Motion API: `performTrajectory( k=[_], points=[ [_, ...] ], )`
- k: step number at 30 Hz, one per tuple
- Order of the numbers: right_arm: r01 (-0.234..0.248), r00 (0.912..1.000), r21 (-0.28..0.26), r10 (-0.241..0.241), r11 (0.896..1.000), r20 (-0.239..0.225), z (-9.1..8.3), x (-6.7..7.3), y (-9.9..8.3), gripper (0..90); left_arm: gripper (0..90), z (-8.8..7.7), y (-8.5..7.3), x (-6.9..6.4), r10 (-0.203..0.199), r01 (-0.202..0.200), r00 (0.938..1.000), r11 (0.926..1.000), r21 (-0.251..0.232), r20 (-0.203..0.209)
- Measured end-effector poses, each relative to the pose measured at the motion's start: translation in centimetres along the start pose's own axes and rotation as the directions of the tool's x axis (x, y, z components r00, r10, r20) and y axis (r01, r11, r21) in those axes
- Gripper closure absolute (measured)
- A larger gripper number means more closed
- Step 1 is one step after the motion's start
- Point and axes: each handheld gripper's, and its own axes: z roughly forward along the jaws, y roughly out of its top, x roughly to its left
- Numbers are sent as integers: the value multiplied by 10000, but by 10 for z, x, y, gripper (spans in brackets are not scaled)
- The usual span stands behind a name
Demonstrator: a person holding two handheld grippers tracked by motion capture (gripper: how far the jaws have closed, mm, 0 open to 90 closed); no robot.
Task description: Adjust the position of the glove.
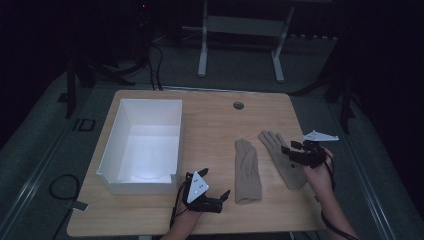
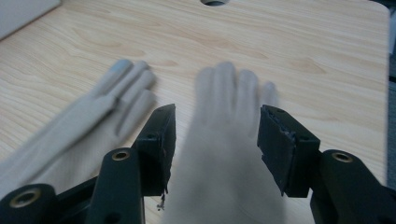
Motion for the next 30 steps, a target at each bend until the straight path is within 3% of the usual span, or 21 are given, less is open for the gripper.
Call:
performTrajectory(
  k=[2, 3, 8, 16, 20, 22, 25, 27, 30],
  points=[
    [36, 9999, 9, -36, 10000, -114, -2, -7, -6, 460, 1, 0, 0, 0, -17, 17, 10000, 10000, 8, 5],
    [-57, 9992, 8, 57, 10000, -403, -3, -12, -11, 462, 1, 0, 0, 0, -4, 4, 10000, 10000, 8, -6],
    [-61, 9988, 58, 64, 10000, -480, -2, -22, -23, 499, 1, 0, 0, 0, -29, 29, 10000, 10000, 11, -24],
    [-41, 9984, 440, 65, 9990, -555, 15, -24, -31, 520, 1, 0, 0, 0, -15, 15, 10000, 10000, 12, -54],
    [121, 9986, 458, -97, 9989, -526, 28, -24, -33, 518, 1, 0, 0, 0, -27, 27, 10000, 10000, 10, -48],
    [33, 9974, 364, -6, 9993, -727, 35, -25, -34, 530, 1, 0, 0, 0, -15, 15, 10000, 10000, 9, -41],
    [374, 9974, 532, -340, 9979, -636, 43, -23, -35, 537, 1, 0, 0, 0, -11, 11, 10000, 10000, 12, -36],
    [582, 9962, 758, -529, 9954, -698, 49, -22, -37, 557, 1, 0, 0, 0, -9, 9, 10000, 10000, 14, -40],
    [461, 9969, 785, -409, 9959, -668, 50, -21, -37, 623, 1, 0, 0, 0, 14, -13, 10000, 10000, 12, -41]
  ],
)
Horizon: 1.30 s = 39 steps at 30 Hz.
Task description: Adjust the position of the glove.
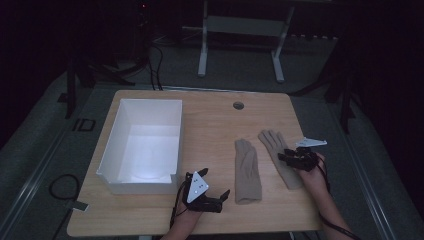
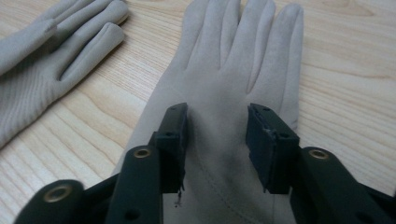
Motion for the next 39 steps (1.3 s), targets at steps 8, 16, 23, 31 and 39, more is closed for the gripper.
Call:
performTrajectory(
  k=[8, 16, 23, 31, 39],
  points=[
    [-645, 9971, 155, 638, 9978, 409, -3, 6, 4, 829, 1, 0, 0, 0, 14, -14, 10000, 10000, 12, -11],
    [-1278, 9831, -826, 1372, 9884, 1208, -35, 21, 24, 836, 1, 0, 0, 0, -3, 3, 10000, 10000, 7, -23],
    [-1219, 9720, -1735, 1529, 9773, 1783, -71, 35, 33, 836, 1, 0, 0, 0, 43, -43, 10000, 10000, 27, -31],
    [-1779, 9319, -2219, 2365, 9587, 2750, -98, 46, 18, 835, 1, 0, 0, -1, 99, -99, 9999, 9999, 30, -25],
    [-2786, 8969, -1779, 3219, 9438, 3033, -77, 46, -8, 832, 1, 0, 0, -1, 107, -107, 9999, 9999, 52, -34]
  ],
)
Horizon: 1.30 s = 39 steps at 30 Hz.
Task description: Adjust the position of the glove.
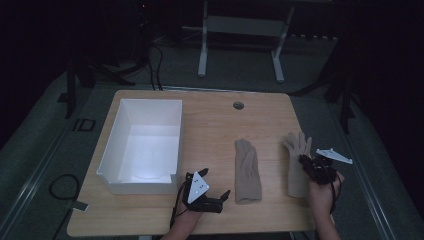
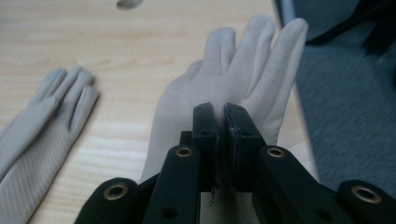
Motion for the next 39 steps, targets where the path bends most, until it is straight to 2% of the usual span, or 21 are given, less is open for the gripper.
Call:
performTrajectory(
  k=[5, 8, 11, 14, 18, 23, 25, 27, 30, 31, 33, 36, 37, 39],
  points=[
    [353, 9991, 639, -338, 9973, -247, 21, 4, -8, 826, 1, 0, 0, 0, 8, -8, 10000, 10000, -8, 18],
    [336, 9989, 981, -301, 9946, -371, 32, 4, -13, 814, 1, 0, 0, 0, 7, -7, 10000, 10000, -29, 95],
    [441, 9981, 1298, -381, 9906, -480, 42, 4, -20, 763, 1, 0, 0, 0, 44, -44, 9999, 10000, -16, 90],
    [718, 9967, 1245, -664, 9896, -466, 43, 5, -22, 727, 1, 0, 0, 0, 10, -10, 10000, 10000, -14, 85],
    [646, 9959, 1166, -565, 9911, -713, 44, 1, -23, 663, 1, 0, 0, 0, 25, -25, 10000, 10000, -3, 89],
    [981, 9928, 1042, -901, 9897, -795, 41, 1, -20, 601, 1, 0, 0, 0, 28, -28, 10000, 10000, -2, 89],
    [1358, 9855, 823, -1260, 9873, -1138, 39, 0, -16, 607, 1, 0, 0, 0, 44, -44, 10000, 10000, 0, 82],
    [2209, 9707, 800, -2111, 9720, -1150, 37, -1, -12, 607, 1, 0, 0, -1, 53, -53, 10000, 10000, 6, 73],
    [2860, 9492, 857, -2699, 9544, -1615, 37, -5, -10, 591, 1, 0, 0, 0, 34, -34, 10000, 10000, 3, 68],
    [2988, 9450, 927, -2809, 9498, -1678, 38, -5, -10, 576, 1, 0, 0, 0, 24, -24, 10000, 10000, 3, 66],
    [2959, 9435, 975, -2749, 9502, -1848, 40, -7, -14, 574, 1, 0, 0, 0, 10, -10, 10000, 10000, 3, 64],
    [2772, 9502, 1133, -2548, 9541, -1797, 46, -9, -22, 602, 1, 1, 0, -1, 21, -21, 10000, 10000, 30, 38],
    [2553, 9538, 985, -2338, 9618, -1886, 46, -11, -24, 619, 1, 1, 0, -1, 18, -18, 10000, 10000, 37, 43],
    [2583, 9531, 1046, -2357, 9604, -1901, 45, -12, -24, 689, 1, 1, 0, -1, 3, -3, 10000, 10000, 37, 40]
  ],
)
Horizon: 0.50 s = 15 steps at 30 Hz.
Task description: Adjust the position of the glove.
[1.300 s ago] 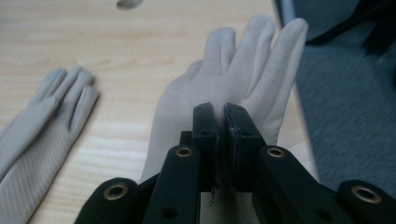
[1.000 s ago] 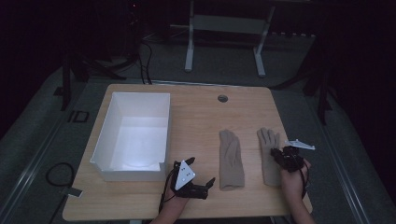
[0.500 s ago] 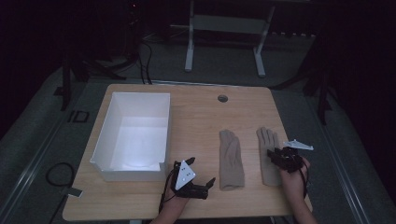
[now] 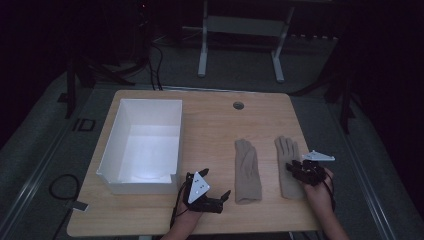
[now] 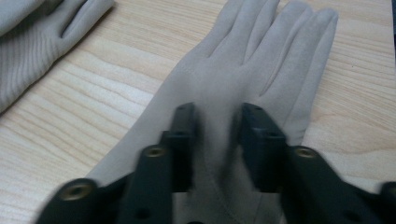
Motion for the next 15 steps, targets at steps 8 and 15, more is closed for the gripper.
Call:
performTrajectory(
  k=[8, 15],
  points=[
    [-422, 9970, 44, 419, 9991, 647, -8, 8, 10, 827, 1, 0, 0, 0, -16, 16, 10000, 10000, -9, -16],
    [-1181, 9888, -1033, 1266, 9876, 792, -44, 13, 39, 830, 1, 0, 0, 1, -42, 42, 10000, 10000, -2, -31]
  ],
)
